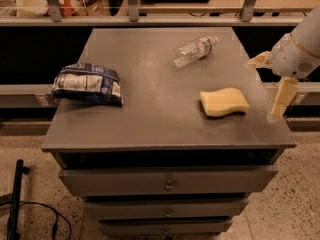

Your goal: Pick sponge

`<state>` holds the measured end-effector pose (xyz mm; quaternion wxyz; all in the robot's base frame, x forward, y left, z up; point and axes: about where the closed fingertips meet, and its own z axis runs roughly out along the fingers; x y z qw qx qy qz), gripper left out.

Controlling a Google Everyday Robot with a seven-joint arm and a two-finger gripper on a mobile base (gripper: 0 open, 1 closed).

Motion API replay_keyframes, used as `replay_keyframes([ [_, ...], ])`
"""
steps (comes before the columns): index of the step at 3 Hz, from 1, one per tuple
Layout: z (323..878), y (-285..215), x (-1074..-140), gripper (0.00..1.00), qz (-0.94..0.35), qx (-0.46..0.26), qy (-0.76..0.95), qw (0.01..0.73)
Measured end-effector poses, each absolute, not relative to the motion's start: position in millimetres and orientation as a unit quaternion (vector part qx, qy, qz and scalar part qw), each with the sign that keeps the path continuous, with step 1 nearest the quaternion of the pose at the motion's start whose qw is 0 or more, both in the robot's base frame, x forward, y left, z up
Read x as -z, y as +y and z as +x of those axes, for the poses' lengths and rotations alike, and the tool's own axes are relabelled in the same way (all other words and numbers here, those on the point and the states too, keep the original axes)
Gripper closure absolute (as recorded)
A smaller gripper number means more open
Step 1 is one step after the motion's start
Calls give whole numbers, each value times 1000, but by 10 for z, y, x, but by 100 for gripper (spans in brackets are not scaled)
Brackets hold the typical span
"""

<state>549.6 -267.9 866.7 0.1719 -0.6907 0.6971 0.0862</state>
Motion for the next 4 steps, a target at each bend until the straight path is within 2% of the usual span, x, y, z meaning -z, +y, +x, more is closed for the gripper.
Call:
replay_keyframes([
  [4, 5416, -2184, -8539, 0, -708, -98, 672, 193],
])
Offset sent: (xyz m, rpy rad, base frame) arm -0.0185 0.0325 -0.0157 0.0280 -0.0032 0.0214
